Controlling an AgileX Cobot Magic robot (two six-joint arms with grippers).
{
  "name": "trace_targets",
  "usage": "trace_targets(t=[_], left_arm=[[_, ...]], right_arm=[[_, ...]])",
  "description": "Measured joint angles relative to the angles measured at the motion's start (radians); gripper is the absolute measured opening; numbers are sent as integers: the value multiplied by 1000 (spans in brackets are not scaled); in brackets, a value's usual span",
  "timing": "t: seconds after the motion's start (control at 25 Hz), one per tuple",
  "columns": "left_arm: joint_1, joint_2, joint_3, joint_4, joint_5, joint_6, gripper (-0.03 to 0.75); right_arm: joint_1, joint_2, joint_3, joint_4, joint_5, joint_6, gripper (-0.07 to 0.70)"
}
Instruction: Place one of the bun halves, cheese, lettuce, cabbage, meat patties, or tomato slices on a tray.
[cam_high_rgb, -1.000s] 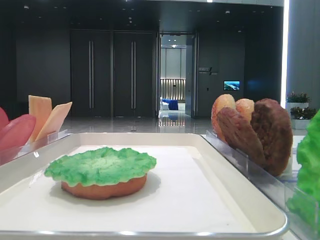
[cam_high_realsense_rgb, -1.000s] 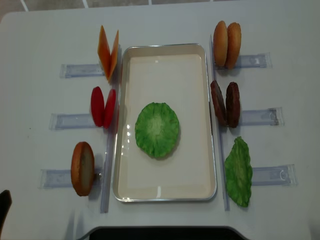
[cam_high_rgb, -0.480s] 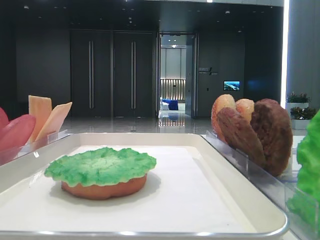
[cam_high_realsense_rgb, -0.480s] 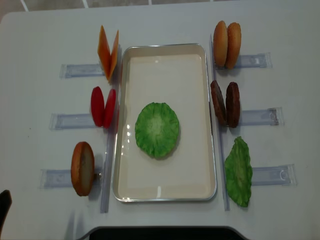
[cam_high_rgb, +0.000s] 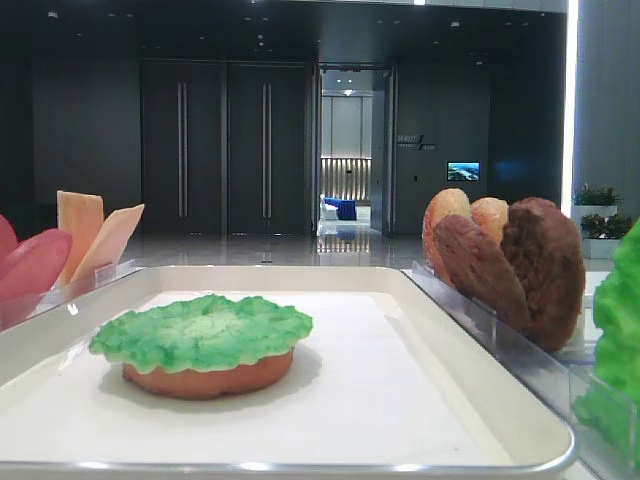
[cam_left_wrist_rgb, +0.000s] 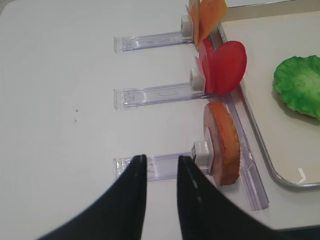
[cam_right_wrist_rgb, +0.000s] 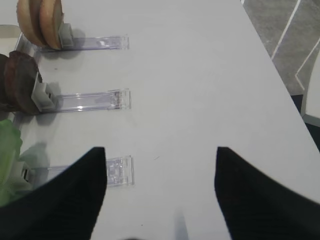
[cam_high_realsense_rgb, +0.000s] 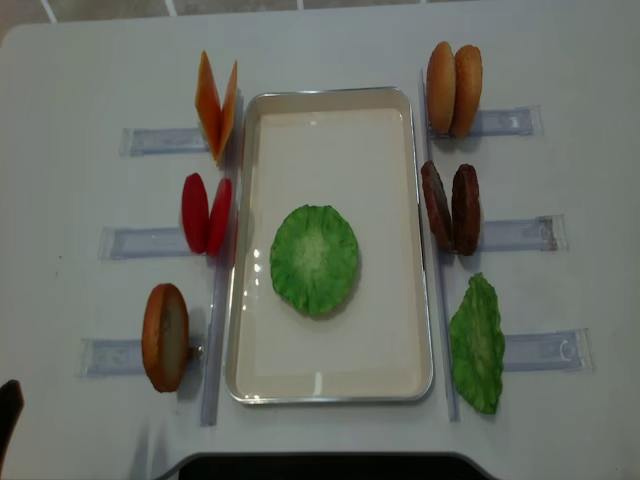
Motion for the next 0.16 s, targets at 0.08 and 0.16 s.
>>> trace_targets(t=[0.08, 0.16], left_arm=[[0, 0, 0, 0, 0, 0, 159], [0, 0, 0, 0, 0, 0, 159]], right_arm=[[0, 0, 0, 0, 0, 0, 445], [0, 0, 0, 0, 0, 0, 445]])
